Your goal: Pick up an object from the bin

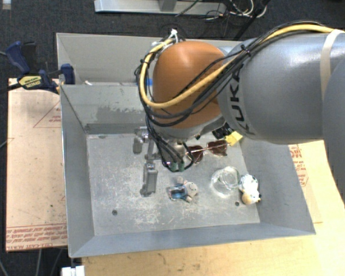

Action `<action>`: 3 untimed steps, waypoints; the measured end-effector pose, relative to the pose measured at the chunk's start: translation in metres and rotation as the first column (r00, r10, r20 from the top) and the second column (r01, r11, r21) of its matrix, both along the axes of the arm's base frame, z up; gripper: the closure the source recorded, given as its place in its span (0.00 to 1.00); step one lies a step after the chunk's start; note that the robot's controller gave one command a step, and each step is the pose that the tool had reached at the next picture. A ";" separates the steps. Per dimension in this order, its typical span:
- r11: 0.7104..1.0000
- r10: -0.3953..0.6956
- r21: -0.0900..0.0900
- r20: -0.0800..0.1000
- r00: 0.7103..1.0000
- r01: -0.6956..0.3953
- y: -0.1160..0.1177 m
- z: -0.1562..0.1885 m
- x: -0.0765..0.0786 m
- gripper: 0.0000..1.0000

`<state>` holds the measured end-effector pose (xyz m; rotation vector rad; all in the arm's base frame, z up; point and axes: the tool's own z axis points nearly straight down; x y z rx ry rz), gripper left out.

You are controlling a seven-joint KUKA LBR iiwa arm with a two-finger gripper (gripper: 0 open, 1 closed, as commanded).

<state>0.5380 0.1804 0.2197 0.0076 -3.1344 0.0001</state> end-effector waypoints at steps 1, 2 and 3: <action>1.000 -0.004 0.002 0.008 1.000 0.004 -0.001 0.005 0.002 0.00; 0.999 0.041 -0.001 0.002 0.999 -0.041 -0.010 0.051 -0.008 0.00; 0.998 0.059 0.006 0.029 0.998 -0.059 -0.025 0.068 0.015 0.00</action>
Offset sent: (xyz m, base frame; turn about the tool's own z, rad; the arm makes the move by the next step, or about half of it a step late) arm -0.0226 -0.0254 0.1355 -0.1144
